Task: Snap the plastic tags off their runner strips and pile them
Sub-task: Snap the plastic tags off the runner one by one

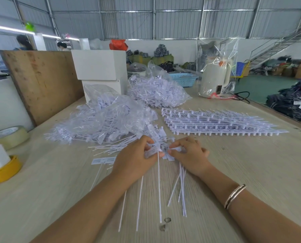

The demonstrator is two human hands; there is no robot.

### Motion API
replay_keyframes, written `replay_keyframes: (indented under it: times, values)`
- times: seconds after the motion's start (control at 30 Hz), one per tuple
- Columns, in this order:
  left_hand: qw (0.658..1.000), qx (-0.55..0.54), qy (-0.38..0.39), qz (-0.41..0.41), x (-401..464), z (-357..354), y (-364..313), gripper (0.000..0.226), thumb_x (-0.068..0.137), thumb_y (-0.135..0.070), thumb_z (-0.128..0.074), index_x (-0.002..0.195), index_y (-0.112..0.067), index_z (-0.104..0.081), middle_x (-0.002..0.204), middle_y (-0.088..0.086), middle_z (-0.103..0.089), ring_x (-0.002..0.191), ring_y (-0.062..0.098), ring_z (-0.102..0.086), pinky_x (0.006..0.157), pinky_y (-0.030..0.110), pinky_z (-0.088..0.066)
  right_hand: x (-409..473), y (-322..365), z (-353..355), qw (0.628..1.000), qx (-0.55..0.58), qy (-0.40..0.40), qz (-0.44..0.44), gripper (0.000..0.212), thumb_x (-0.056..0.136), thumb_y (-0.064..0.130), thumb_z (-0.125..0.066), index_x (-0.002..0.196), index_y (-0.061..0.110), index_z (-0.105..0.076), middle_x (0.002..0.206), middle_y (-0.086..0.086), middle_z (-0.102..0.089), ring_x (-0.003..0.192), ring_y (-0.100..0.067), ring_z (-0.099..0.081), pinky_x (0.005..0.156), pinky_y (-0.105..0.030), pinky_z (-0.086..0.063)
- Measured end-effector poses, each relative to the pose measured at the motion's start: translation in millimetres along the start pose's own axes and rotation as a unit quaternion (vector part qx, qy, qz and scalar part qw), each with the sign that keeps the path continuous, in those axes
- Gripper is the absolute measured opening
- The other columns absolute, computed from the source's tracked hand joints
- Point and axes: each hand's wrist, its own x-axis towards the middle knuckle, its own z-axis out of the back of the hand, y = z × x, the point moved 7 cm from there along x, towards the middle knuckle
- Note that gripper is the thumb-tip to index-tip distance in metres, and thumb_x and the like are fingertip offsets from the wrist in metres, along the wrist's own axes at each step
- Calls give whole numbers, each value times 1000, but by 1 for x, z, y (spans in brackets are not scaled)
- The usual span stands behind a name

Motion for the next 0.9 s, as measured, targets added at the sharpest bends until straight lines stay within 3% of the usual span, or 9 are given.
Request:
replay_keyframes:
  times: [0.1,0.2,0.27,0.37,0.47,0.6,0.77,0.83,0.9]
  values:
    - [999,36,-15,-10,-2,6,-1,36,77,-62,-58,72,-27,-52,58,-11,-49,59,8,-50,55,26,-35,-1,1,-1,999,-32,-9,1,17,84,44,-63,100,42,-59,115,15,-44,122,-10,-32,86,-25,-9]
    - [994,90,-27,-59,-3,9,-12,47,80,-56,-59,55,-23,-36,49,-5,-40,53,13,-42,56,29,-24,-6,15,7,996,-24,-70,59,13,86,41,-62,99,40,-62,109,17,-49,117,-6,-39,82,-22,-9]
    - [988,121,-42,-87,-4,9,-19,40,81,-55,-58,58,-26,-43,53,-7,-47,58,10,-46,63,28,-28,-10,25,8,992,7,-70,103,4,88,44,-58,89,42,-62,105,19,-52,112,-4,-41,81,-22,-11]
    - [984,128,-44,-112,-7,2,-25,23,82,-53,-56,83,-32,-67,72,-10,-64,75,7,-58,79,31,-38,-16,33,-2,992,59,-16,114,20,85,59,-53,71,45,-56,95,21,-57,109,-1,-41,83,-24,-11]
    - [984,135,-43,-105,-7,-4,-25,23,83,-50,-53,94,-32,-64,81,-10,-67,84,10,-61,84,32,-36,-14,28,-5,993,73,1,95,24,83,58,-57,69,38,-57,83,16,-61,98,2,-48,85,-28,-14]
    - [985,134,-64,-83,-3,0,-21,37,80,-52,-47,108,-28,-51,89,-7,-69,86,14,-63,77,29,-25,-14,24,-7,994,53,26,94,38,80,65,-52,64,30,-54,74,9,-60,87,6,-48,84,-30,-16]
    - [987,122,-37,-93,-6,-1,-22,36,81,-48,-50,111,-28,-47,88,-9,-66,89,13,-61,78,28,-26,-15,34,-8,987,91,37,127,25,89,33,-58,65,29,-62,76,10,-57,91,1,-46,89,-24,-20]
    - [988,113,-11,-109,-6,-3,-25,31,87,-48,-49,111,-29,-47,87,-12,-60,87,14,-59,78,30,-31,-13,31,-1,983,155,17,100,29,89,22,-59,62,33,-60,73,10,-57,85,6,-47,86,-29,-25]
    - [986,112,13,-126,-7,-4,-28,28,92,-40,-47,117,-29,-48,101,-9,-62,96,16,-57,83,33,-35,-10,21,4,979,198,0,56,28,90,20,-58,63,29,-58,71,10,-54,83,-4,-49,95,-41,-29]
